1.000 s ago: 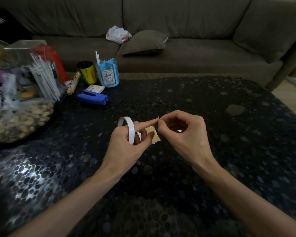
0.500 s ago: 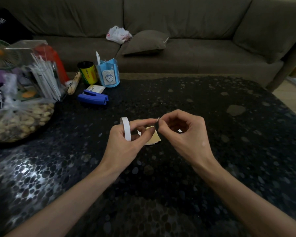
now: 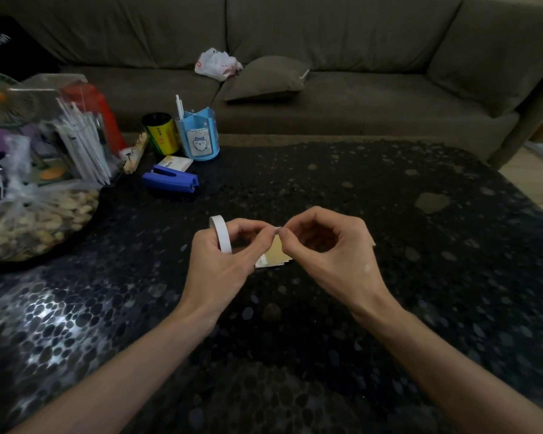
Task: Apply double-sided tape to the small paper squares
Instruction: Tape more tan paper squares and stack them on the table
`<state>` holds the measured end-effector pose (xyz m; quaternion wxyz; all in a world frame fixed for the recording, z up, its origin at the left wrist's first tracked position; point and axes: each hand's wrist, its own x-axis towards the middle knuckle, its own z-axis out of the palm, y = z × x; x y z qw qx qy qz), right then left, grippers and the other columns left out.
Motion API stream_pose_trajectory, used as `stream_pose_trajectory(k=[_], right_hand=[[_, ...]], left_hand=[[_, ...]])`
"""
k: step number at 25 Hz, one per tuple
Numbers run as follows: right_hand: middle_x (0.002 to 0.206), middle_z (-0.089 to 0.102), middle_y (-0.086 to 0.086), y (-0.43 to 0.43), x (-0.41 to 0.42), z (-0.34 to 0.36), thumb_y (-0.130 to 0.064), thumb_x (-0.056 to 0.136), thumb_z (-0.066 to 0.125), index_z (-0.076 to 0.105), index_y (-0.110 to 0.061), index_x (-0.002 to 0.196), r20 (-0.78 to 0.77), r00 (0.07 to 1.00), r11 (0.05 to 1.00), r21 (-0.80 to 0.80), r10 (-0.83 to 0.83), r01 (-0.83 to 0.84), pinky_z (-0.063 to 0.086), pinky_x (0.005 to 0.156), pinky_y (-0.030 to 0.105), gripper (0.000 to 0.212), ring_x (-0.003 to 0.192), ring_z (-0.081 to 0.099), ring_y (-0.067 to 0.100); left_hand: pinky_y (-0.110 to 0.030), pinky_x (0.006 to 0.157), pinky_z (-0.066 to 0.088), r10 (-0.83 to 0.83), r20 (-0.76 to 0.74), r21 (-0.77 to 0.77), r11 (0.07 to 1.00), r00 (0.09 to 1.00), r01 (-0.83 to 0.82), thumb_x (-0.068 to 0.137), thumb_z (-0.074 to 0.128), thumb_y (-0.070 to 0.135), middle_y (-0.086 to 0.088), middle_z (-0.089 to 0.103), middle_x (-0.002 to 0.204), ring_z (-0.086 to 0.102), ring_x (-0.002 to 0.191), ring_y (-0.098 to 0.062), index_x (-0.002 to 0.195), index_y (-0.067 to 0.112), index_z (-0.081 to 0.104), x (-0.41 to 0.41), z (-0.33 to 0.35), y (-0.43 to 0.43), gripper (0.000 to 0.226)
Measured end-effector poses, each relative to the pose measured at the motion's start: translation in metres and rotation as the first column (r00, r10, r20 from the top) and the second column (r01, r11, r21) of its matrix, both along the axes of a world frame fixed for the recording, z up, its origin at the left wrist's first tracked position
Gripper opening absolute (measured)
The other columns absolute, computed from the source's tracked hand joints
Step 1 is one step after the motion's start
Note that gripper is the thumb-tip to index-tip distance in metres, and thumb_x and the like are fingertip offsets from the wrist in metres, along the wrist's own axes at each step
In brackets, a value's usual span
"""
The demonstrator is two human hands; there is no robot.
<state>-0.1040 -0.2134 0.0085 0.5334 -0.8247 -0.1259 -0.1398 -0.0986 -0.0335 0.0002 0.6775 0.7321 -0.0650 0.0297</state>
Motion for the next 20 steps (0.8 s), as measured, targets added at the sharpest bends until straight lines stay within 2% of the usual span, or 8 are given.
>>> stream_pose_trajectory(k=[7,14,20], right_hand=[[0.085,0.074,-0.010,0.0001,0.0008,-0.0014,-0.022,0.091,0.080,0.076,-0.023,0.095,0.019,1.000,1.000,-0.023,-0.006,0.006,0.062,0.073,0.029,0.006,0.084,0.073,0.011],[0.090,0.072,-0.013,-0.0021,0.0015,-0.0042,-0.022,0.092,0.078,0.074,-0.024,0.100,0.076,0.996,0.995,-0.078,-0.050,0.055,0.060,0.076,0.025,0.009,0.087,0.072,0.008],[0.096,0.073,-0.013,-0.0047,0.0015,-0.0053,-0.022,0.093,0.078,0.077,-0.022,0.106,0.173,0.982,0.978,-0.179,-0.071,0.102,0.058,0.079,0.019,0.013,0.090,0.071,0.002]], left_hand=[[-0.019,0.071,0.057,0.029,-0.006,0.023,0.999,1.000,-0.029,0.090,0.076,0.016,0.006,0.079,0.090,0.074,0.090,-0.007,0.096,0.022,0.081,-0.0008,-0.0002,0.0002,0.010],[-0.024,0.083,0.061,-0.040,0.046,0.090,0.995,0.998,0.036,0.094,0.072,0.011,0.012,0.079,0.098,0.073,0.100,-0.005,0.106,0.026,0.079,-0.0011,0.0006,-0.0007,0.020],[-0.029,0.087,0.062,-0.051,0.061,0.099,0.994,0.997,0.045,0.093,0.071,0.010,0.007,0.079,0.098,0.074,0.096,-0.014,0.109,0.024,0.079,0.0008,-0.0017,-0.0003,0.022]])
